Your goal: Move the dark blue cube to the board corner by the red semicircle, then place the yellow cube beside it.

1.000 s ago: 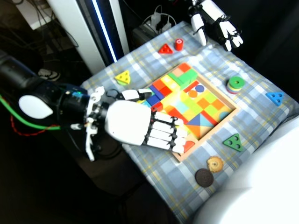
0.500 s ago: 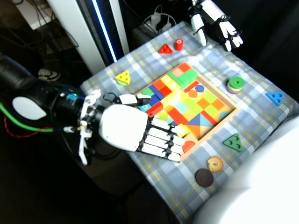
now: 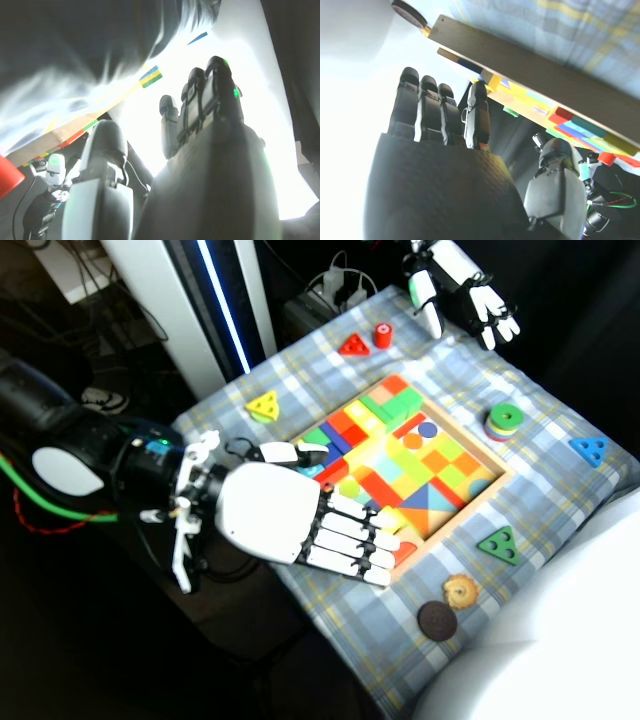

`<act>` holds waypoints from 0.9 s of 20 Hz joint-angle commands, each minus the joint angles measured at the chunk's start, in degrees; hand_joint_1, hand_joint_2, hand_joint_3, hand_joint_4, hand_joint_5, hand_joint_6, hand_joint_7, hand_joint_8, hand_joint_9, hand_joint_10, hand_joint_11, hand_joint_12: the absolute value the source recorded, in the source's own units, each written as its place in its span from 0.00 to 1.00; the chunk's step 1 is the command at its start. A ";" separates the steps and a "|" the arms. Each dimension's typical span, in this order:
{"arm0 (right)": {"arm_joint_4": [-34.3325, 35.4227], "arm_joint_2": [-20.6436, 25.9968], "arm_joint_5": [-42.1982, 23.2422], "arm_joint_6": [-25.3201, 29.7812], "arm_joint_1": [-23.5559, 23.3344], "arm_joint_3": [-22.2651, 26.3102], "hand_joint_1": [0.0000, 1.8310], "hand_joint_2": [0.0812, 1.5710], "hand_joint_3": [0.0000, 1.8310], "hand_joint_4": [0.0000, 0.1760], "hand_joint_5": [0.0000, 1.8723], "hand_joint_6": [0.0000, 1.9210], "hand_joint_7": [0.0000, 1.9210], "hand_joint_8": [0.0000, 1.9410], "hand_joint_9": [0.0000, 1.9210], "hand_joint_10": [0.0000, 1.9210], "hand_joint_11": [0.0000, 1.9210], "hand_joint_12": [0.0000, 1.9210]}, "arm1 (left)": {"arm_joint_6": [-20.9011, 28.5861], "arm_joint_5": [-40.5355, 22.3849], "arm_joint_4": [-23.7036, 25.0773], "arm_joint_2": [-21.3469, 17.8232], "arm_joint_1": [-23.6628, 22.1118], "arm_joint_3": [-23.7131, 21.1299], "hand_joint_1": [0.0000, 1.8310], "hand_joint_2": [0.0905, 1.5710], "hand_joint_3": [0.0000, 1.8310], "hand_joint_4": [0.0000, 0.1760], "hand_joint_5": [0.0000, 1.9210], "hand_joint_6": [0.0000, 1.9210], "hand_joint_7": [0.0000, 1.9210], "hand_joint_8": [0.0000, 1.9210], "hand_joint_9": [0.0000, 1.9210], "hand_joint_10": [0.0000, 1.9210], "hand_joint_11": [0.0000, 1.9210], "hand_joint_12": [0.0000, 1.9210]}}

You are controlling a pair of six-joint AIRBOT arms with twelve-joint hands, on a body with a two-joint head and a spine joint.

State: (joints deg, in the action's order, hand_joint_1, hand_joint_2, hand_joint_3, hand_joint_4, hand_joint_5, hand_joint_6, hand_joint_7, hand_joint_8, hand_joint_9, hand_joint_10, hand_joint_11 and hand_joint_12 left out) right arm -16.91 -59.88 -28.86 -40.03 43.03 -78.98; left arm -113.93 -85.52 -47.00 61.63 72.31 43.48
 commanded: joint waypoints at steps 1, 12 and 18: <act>1.66 0.67 -6.38 -0.17 -0.97 0.19 0.00 0.58 0.01 0.56 0.14 0.00 0.00 0.00 0.00 0.00 0.00 0.00 | 0.27 -6.10 2.81 -0.10 -0.39 -0.16 0.39 0.87 0.00 0.32 0.17 0.00 0.06 0.00 0.06 0.00 0.00 0.00; 8.40 6.99 -15.69 -1.43 0.21 7.42 0.00 0.62 0.02 0.00 0.14 0.00 0.00 0.00 0.00 0.00 0.00 0.00 | 0.27 -6.48 2.75 -0.15 -0.36 -0.20 0.37 0.87 0.00 0.38 0.15 0.00 0.04 0.00 0.04 0.00 0.00 0.00; 32.63 12.29 -33.44 -33.62 11.80 21.21 0.00 0.73 0.02 0.00 0.16 0.00 0.09 0.00 0.00 0.00 0.00 0.00 | 0.28 -7.36 2.71 -0.27 -0.37 -0.08 0.36 0.88 0.00 0.35 0.15 0.00 0.04 0.00 0.04 0.00 0.00 0.00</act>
State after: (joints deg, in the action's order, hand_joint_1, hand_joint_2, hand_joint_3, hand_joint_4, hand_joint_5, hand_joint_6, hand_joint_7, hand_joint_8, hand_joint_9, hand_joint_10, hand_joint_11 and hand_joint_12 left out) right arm 15.62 -47.97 -52.90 -73.76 56.53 -56.80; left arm -113.93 -86.04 -46.76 61.63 72.31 43.38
